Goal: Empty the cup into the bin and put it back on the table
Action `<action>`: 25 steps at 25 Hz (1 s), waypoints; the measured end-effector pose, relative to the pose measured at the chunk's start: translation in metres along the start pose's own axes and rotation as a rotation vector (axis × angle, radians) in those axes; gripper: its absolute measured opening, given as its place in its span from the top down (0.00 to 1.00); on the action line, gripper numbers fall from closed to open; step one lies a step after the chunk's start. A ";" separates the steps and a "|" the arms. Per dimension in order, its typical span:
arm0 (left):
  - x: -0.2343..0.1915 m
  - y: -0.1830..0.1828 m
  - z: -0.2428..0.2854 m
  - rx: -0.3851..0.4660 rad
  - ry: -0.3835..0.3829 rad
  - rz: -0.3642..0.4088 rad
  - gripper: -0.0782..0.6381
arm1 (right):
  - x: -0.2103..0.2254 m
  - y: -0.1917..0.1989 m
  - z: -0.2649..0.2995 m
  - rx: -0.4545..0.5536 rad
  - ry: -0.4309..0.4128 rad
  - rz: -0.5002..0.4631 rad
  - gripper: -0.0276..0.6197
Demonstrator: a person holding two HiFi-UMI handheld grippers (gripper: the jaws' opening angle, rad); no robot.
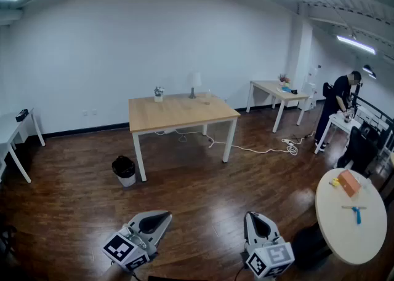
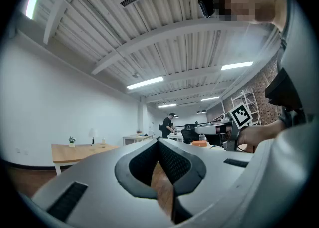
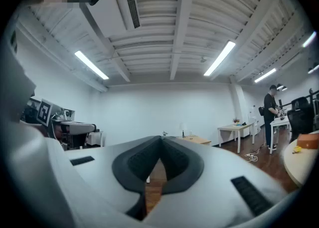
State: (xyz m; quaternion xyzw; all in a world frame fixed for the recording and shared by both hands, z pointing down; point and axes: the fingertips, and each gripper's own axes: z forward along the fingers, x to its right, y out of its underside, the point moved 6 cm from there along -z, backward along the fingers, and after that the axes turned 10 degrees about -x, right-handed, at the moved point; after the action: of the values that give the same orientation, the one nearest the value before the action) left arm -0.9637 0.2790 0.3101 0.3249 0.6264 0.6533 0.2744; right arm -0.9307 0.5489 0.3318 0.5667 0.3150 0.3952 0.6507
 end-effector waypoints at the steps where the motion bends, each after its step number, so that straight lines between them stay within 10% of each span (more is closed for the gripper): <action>1: -0.010 0.001 -0.002 0.001 0.002 -0.004 0.90 | -0.005 -0.001 0.009 -0.003 0.000 -0.004 0.95; 25: -0.118 0.028 -0.008 0.030 0.009 -0.078 0.90 | -0.054 -0.025 0.117 -0.047 -0.014 -0.034 0.95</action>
State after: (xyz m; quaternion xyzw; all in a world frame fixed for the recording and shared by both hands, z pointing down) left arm -0.8927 0.1819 0.3279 0.3013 0.6497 0.6339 0.2919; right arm -0.8531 0.4432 0.3240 0.5485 0.3106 0.3872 0.6728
